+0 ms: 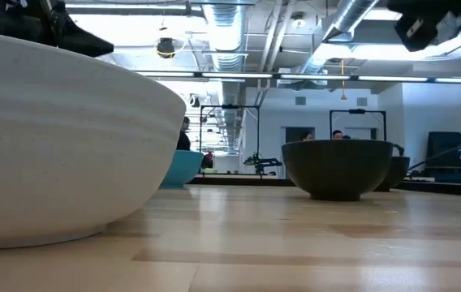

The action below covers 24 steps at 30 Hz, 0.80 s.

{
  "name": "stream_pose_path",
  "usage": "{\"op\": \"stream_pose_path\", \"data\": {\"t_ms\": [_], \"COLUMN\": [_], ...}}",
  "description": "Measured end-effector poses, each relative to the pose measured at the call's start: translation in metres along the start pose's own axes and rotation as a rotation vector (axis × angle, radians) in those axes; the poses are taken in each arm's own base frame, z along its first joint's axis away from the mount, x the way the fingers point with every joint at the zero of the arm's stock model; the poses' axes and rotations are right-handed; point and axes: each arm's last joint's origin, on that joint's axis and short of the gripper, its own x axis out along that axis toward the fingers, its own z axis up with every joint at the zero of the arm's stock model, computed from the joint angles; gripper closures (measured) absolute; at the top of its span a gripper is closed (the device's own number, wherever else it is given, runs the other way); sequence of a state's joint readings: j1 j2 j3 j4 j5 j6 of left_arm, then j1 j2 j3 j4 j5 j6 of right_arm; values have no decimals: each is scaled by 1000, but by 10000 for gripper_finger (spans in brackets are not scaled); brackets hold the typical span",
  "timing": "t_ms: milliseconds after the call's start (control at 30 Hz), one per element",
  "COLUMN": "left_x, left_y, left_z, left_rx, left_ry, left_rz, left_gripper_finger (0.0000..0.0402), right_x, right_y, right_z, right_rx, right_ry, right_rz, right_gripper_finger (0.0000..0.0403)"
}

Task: Nest bowls inside each other
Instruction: Stack the black bowl on the green bowl

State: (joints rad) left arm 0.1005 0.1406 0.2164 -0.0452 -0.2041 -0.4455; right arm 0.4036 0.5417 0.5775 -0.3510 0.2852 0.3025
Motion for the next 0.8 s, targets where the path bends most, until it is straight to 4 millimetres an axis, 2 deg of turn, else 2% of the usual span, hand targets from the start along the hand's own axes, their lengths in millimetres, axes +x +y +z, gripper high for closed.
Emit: {"op": "stream_pose_path", "data": {"t_ms": [200, 367, 567, 667, 800], "left_x": [3, 11, 26, 31, 35], "left_y": [-16, -27, -37, -42, -49], "left_z": [30, 47, 59, 68, 82], "left_rx": [69, 117, 156, 187, 229], "left_ry": [4, 87, 150, 129, 104], "left_rz": [-30, -10, -14, -17, -27], "left_gripper_finger": [401, 401, 401, 401, 401], "right_x": [-3, 2, 13, 24, 41], "right_y": [15, 26, 32, 33, 24], "right_z": [33, 45, 39, 33, 22], "right_rx": [59, 46, 169, 162, 151], "right_ry": [165, 283, 442, 499, 622], "right_rz": [-28, -49, -151, -194, -327], "right_gripper_finger": [374, 384, 394, 388, 389]}}
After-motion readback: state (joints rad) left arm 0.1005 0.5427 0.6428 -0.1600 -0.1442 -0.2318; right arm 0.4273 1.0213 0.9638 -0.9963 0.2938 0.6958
